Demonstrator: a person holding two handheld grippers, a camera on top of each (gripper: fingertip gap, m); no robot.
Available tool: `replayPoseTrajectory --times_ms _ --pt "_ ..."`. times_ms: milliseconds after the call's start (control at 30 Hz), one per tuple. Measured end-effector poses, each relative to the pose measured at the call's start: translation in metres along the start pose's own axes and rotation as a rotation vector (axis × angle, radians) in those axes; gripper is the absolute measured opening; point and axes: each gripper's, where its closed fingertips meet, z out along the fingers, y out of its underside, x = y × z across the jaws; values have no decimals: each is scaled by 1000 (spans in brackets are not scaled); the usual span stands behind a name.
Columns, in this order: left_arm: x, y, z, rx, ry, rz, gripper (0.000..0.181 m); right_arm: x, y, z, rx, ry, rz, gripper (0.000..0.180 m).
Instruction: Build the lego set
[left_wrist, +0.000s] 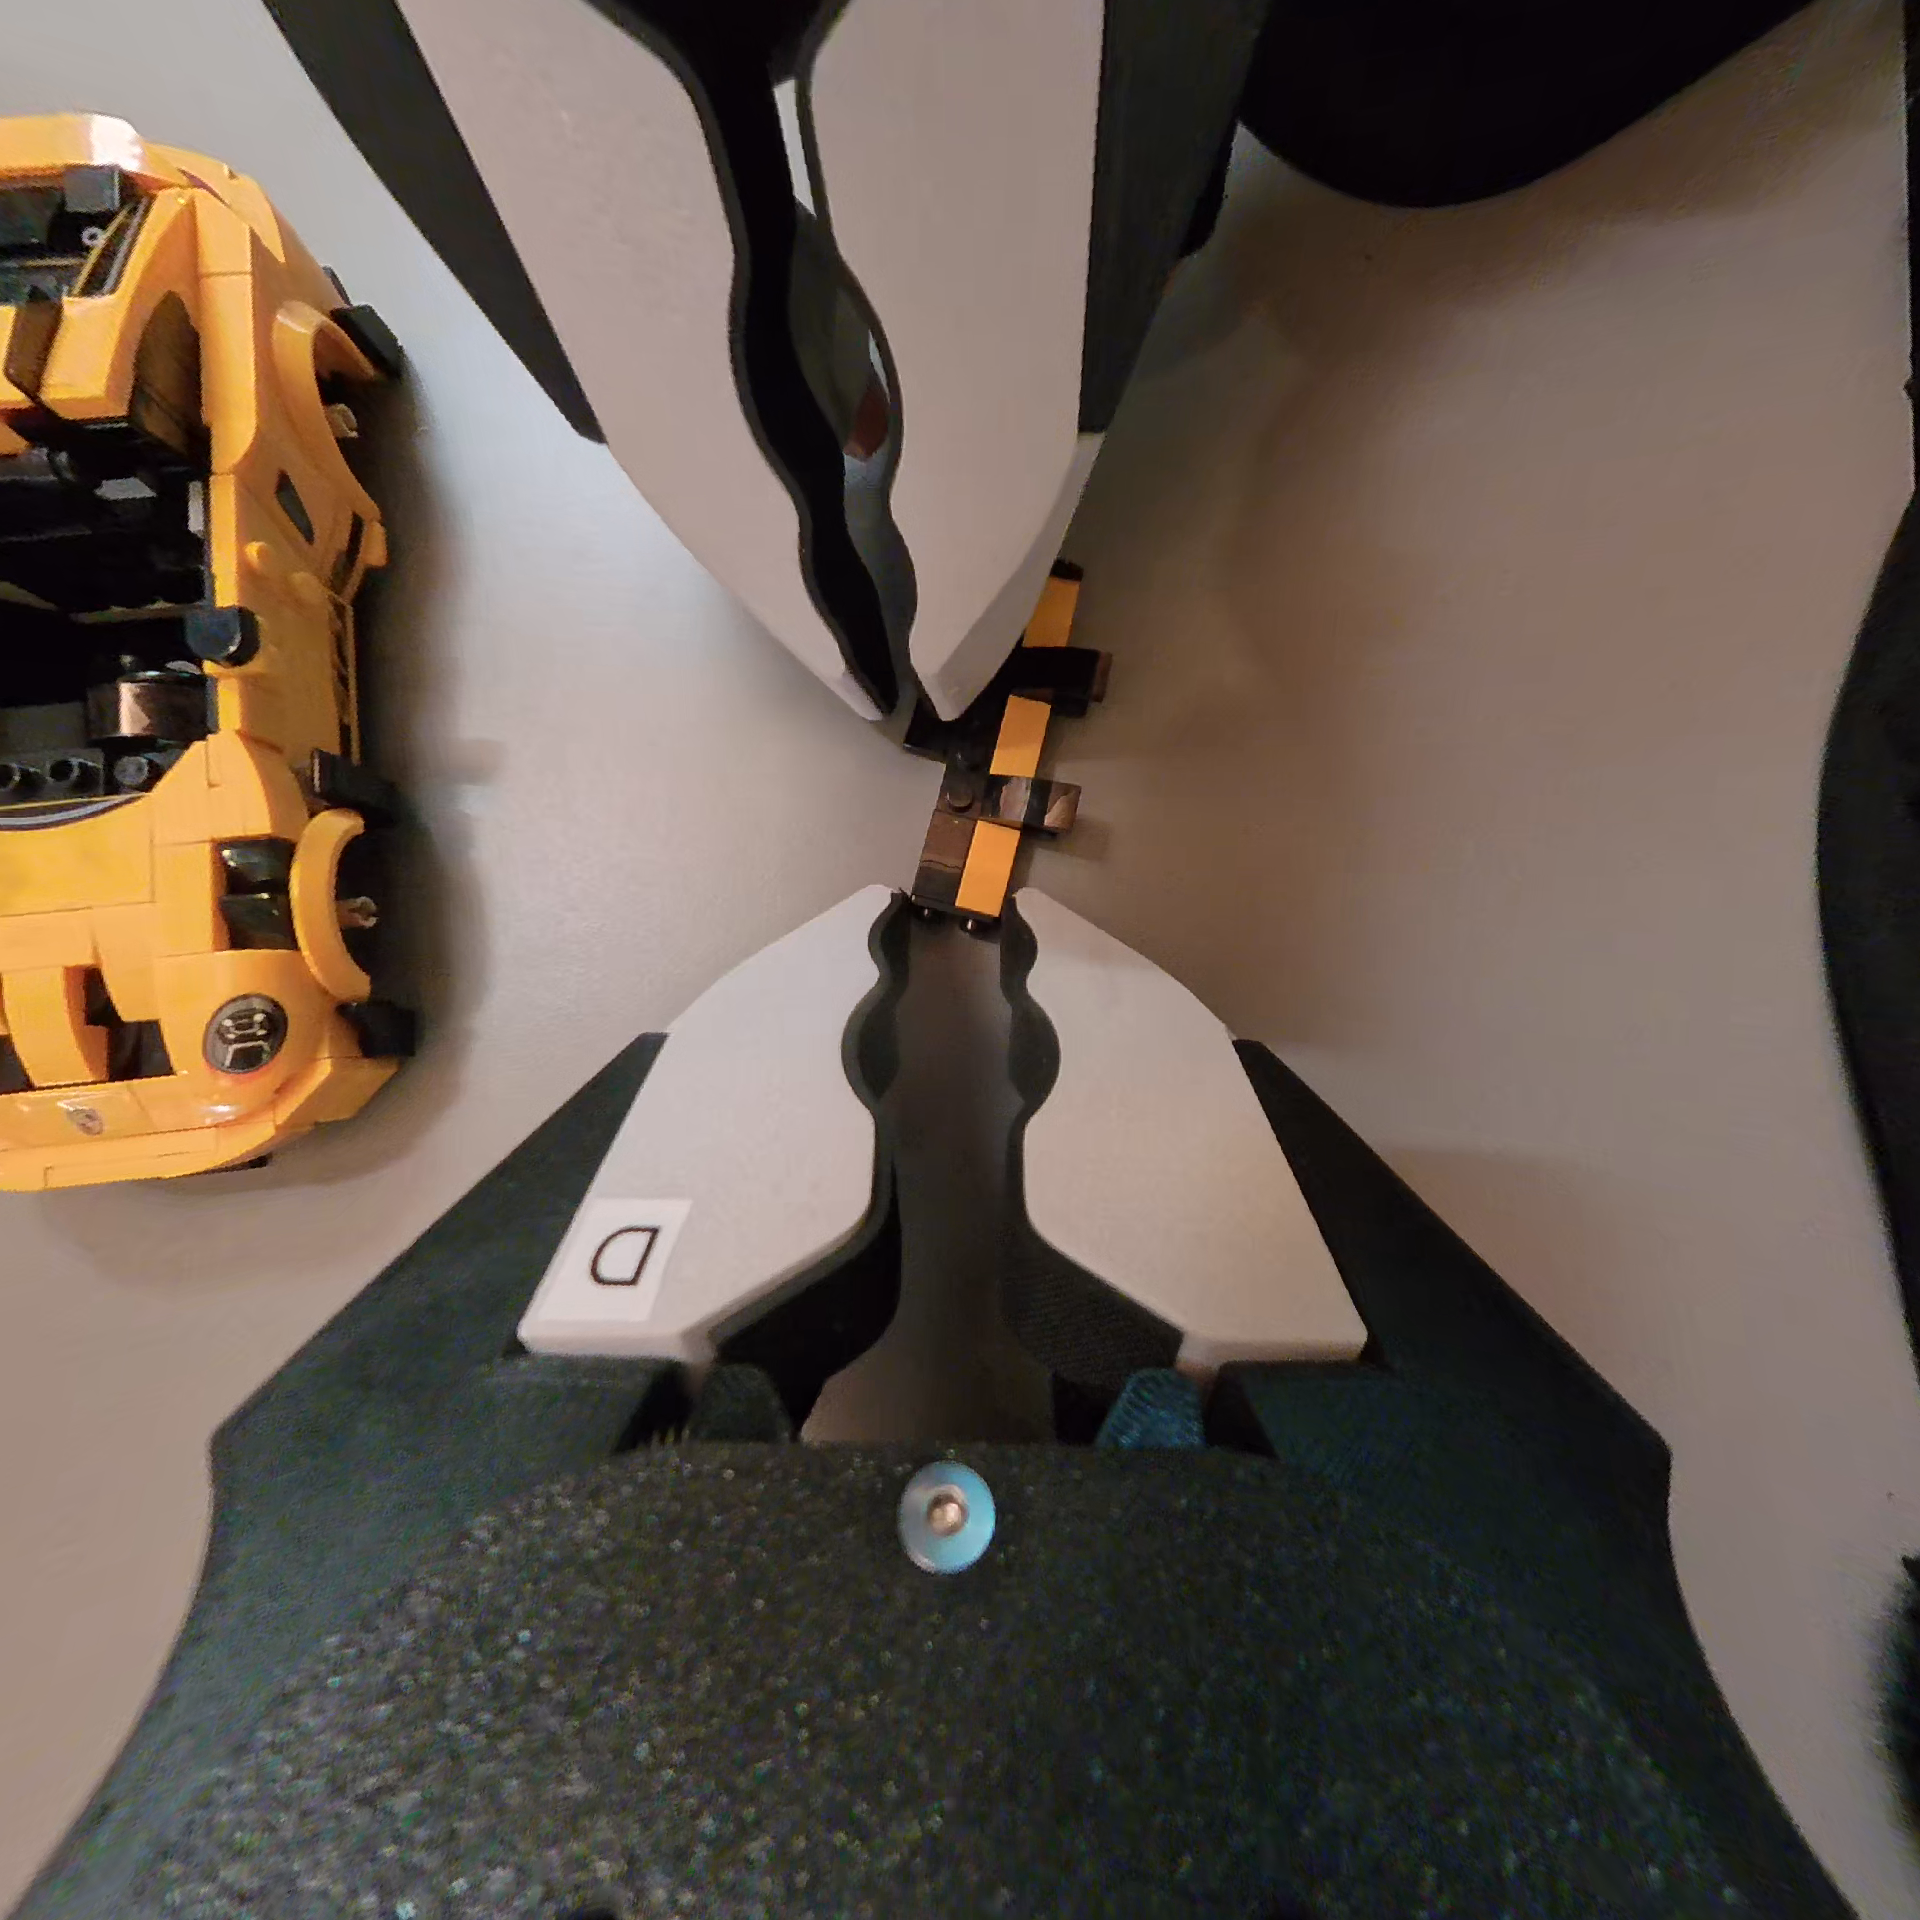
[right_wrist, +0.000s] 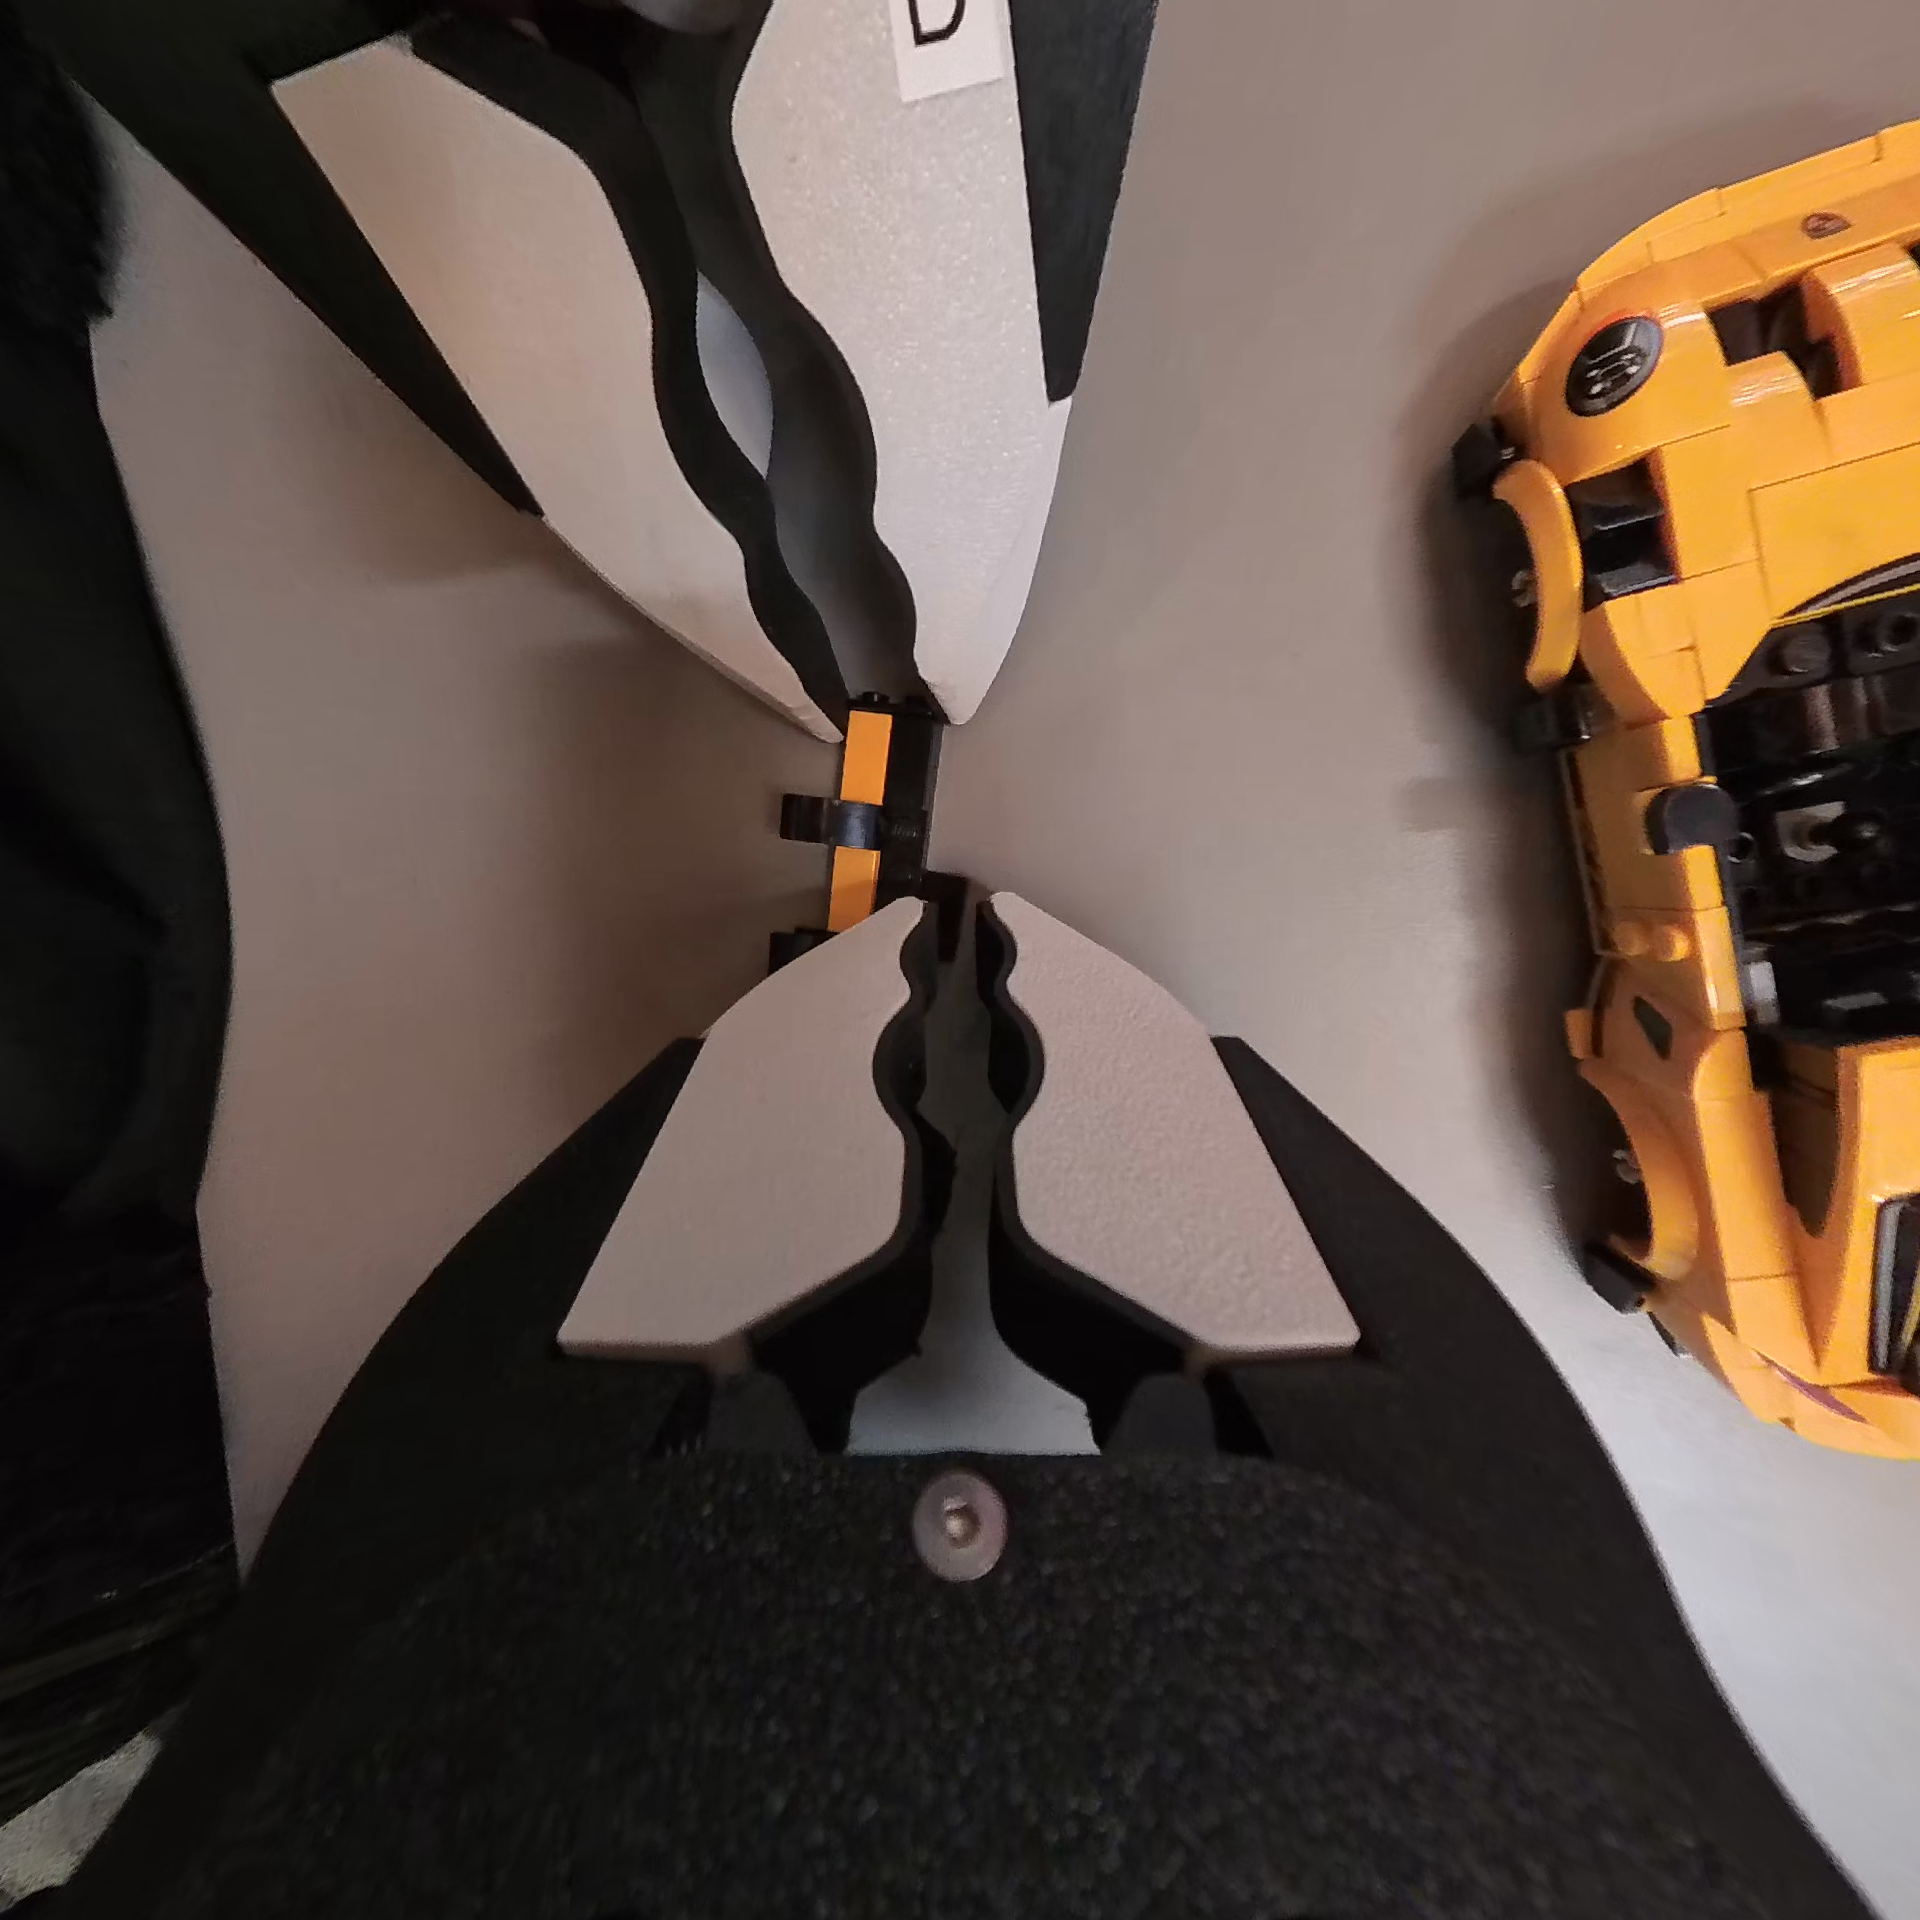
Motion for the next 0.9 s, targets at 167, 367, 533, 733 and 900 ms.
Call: replayPoseTrajectory --times_ms 167,367,533,733,900 --pt "0 0 0 0 -1 -1 17 9 -6 -9 41 52 21 4" --pt "0 0 0 1 0 -3 17 5 -6 -4 29 62 7 0" --pt "0 0 0 2 -1 -2 17 5 -4 -3 18 70 3 0" --pt "0 0 0 2 0 -3 17 -1 0 -3 18 33 0 9" --pt "1 1 -1 -3 7 0 17 0 2 1 -21 77 -26 10"
